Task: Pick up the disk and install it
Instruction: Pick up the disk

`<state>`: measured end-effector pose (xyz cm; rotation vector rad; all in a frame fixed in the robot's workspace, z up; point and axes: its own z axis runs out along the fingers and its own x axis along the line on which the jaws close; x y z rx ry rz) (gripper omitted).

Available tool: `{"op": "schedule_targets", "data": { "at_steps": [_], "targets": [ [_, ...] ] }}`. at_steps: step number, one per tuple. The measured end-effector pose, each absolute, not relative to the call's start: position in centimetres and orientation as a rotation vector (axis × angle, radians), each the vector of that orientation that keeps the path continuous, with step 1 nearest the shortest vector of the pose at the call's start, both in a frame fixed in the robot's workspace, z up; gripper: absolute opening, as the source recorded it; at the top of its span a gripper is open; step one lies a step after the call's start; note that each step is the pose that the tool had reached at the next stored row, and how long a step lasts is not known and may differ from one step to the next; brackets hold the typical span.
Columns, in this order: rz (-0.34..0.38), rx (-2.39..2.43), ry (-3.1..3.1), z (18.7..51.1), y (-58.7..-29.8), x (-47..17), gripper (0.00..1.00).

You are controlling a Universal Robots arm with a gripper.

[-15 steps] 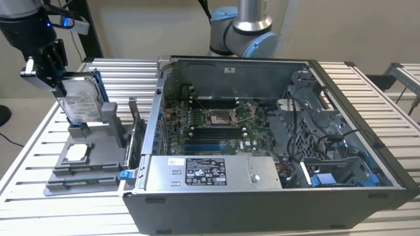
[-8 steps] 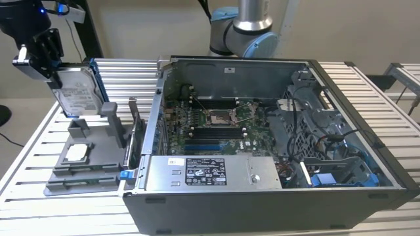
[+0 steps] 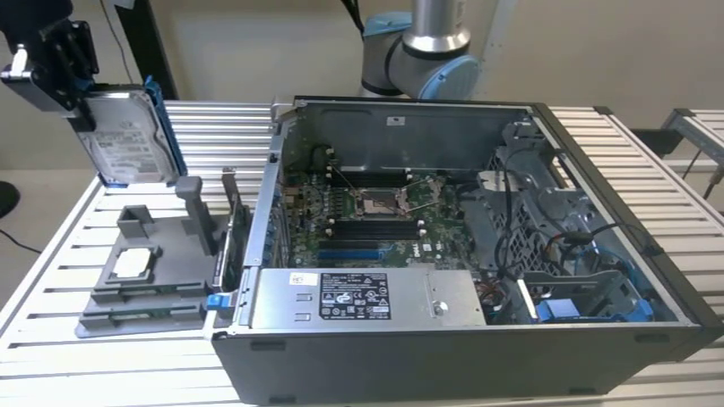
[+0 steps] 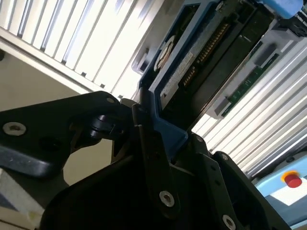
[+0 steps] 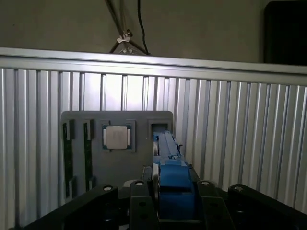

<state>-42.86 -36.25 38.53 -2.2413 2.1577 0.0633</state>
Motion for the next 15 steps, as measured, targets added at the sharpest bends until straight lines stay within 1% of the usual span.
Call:
{"op": "schedule_targets", "data": {
  "at_steps": [15],
  "targets": [
    [0.063, -2.241, 2.158, 45.3, -36.2, -42.9, 0.00]
  ]
}}
